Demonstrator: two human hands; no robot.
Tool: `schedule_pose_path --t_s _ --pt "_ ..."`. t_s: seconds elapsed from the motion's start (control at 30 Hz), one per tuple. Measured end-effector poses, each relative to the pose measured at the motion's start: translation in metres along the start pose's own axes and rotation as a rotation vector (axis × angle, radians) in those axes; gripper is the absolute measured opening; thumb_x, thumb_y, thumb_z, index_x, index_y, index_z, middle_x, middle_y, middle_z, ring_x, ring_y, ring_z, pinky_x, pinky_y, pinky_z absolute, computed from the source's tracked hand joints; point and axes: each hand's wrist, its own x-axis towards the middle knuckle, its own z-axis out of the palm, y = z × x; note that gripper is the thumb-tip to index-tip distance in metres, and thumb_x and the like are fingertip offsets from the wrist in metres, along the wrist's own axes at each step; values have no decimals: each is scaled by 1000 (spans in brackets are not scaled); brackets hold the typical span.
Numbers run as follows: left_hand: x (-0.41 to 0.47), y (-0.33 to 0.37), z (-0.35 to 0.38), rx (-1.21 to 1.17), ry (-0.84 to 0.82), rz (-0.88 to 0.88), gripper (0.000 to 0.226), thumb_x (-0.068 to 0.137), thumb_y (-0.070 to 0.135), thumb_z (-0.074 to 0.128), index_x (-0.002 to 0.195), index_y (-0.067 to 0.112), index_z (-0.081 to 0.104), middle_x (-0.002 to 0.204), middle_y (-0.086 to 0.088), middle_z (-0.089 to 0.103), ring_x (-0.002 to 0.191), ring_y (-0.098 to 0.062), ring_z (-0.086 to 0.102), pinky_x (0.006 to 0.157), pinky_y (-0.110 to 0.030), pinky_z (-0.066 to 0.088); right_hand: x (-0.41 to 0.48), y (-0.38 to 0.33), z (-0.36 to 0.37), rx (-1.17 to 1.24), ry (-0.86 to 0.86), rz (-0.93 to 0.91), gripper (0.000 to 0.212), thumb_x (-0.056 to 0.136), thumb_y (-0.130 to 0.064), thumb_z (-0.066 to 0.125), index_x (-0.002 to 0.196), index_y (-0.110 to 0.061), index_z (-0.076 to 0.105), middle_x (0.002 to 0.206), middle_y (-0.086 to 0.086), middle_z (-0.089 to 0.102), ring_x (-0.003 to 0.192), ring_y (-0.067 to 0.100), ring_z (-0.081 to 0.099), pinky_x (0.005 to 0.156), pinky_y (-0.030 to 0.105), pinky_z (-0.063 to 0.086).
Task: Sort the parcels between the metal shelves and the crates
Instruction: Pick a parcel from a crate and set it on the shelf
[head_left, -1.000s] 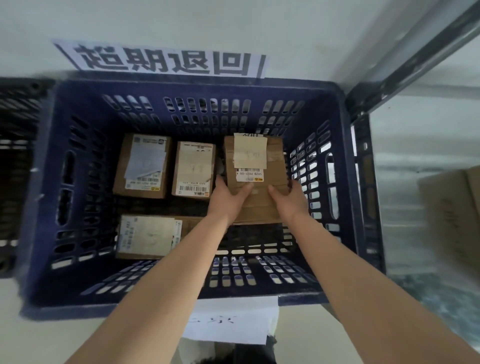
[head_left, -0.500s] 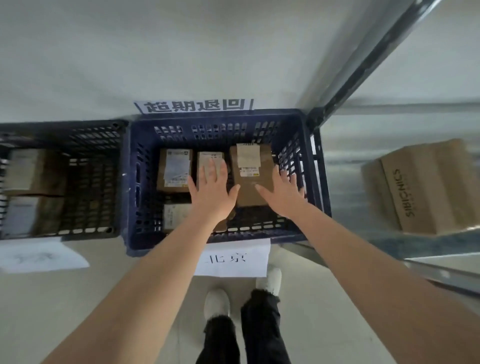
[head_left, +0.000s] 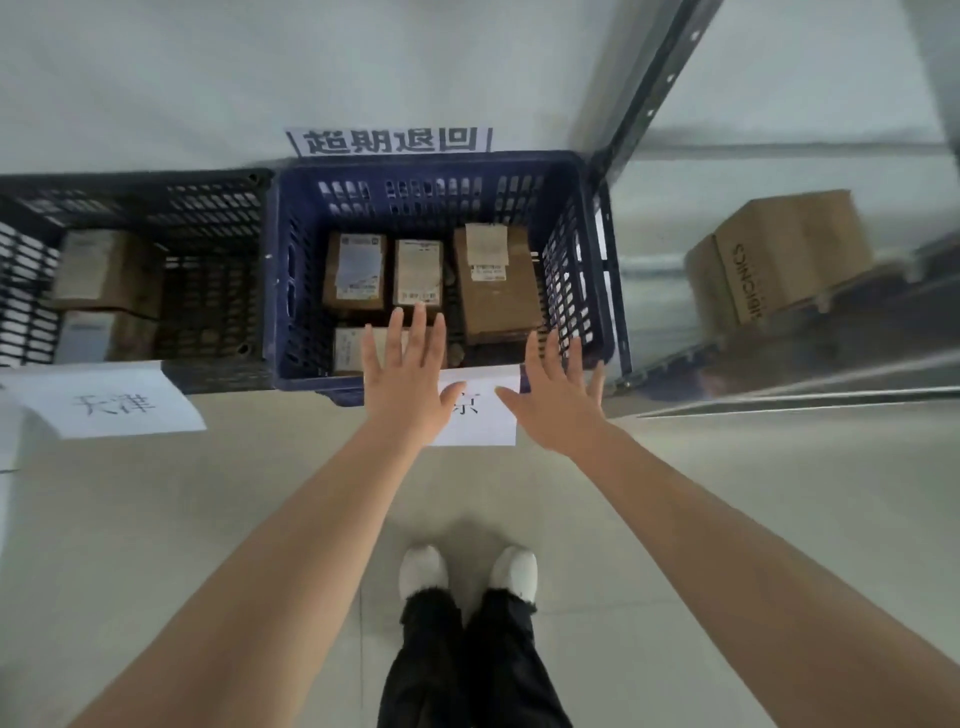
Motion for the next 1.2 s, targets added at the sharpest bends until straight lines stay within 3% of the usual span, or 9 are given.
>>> schedule_pose_path --t_s 0.17,0.47,0.67,0.87,1.0,1.2 --pt "-43 25 15 -30 40 59 80 100 61 24 155 19 -18 162 -6 -25 149 -30 -21 117 -54 -11 -45 15 26 17 22 45 81 101 -62 23 158 -18 -13 167 8 -14 152 33 -15 120 57 -5" --pt "-149 42 24 11 82 178 81 100 53 39 157 17 -7 164 -8 -17 151 -31 -13 118 -53 -12 -162 39 66 153 15 175 79 102 -60 21 158 -18 -16 166 5 -18 152 30 -18 118 57 -13" --pt "-229 79 -12 52 -47 139 82 100 61 21 152 18 -26 158 -7 -34 146 -30 -29 116 -53 -16 -263 66 72 273 -39 240 79 102 -61 21 157 -19 -18 165 5 -21 151 30 -22 118 57 -13" --pt "-292 159 -66 57 -33 188 82 100 59 21 151 18 -28 156 -7 -37 145 -30 -31 112 -51 -23 -355 132 59 342 -51 281 81 101 -63 19 155 -20 -23 163 5 -26 149 31 -25 117 57 -14" --pt "-322 227 -108 57 80 259 82 101 59 22 146 18 -33 157 -10 -35 146 -31 -29 111 -50 -25 -409 196 25 373 47 320 83 99 -65 19 155 -20 -22 163 4 -27 149 33 -25 117 59 -13" --pt "-321 329 -210 68 330 383 85 100 62 20 148 15 -32 150 -11 -43 144 -32 -31 110 -47 -28 -469 295 -71 399 338 378 80 100 -65 18 156 -22 -19 164 1 -24 150 31 -23 117 57 -13"
